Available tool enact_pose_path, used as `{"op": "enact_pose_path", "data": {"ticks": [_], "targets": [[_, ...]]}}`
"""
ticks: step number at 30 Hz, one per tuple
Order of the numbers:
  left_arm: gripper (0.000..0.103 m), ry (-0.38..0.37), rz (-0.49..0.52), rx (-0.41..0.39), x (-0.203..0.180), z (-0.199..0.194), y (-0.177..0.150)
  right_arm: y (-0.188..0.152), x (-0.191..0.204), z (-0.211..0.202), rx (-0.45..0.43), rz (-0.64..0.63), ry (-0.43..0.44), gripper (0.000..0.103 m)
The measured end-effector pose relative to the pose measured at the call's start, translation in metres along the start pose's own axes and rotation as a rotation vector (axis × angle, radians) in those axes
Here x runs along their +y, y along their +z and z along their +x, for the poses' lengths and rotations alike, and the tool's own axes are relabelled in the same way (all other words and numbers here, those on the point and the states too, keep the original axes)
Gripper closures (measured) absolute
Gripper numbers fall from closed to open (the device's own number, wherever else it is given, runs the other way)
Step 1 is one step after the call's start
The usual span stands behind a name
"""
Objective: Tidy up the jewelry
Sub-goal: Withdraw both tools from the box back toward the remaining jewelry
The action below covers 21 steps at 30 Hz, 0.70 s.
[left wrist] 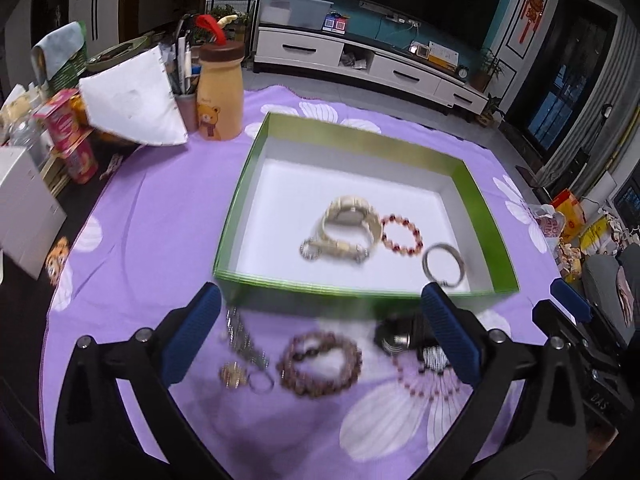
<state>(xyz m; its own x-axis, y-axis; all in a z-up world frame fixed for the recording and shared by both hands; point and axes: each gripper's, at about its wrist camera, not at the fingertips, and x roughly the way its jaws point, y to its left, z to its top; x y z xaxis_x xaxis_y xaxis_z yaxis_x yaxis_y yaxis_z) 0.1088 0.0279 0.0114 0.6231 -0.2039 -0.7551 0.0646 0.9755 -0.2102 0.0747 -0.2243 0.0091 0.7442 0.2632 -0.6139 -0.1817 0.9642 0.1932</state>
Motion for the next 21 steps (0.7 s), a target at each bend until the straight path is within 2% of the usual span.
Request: {"op": "enact_pose_path", "data": {"ticks": [11, 21], "targets": [[0.002, 0.04, 0.039, 0.024, 0.004, -0.03, -0.053, -0.036, 0.005, -0.025, 0.054, 0.01, 0.025, 0.021], [0.002, 0.038, -0.01, 0.06, 0.021, -0.036, -0.078, -0.051, 0.011, -0.033, 0.086, 0.012, 0.041, 0.021]]}}
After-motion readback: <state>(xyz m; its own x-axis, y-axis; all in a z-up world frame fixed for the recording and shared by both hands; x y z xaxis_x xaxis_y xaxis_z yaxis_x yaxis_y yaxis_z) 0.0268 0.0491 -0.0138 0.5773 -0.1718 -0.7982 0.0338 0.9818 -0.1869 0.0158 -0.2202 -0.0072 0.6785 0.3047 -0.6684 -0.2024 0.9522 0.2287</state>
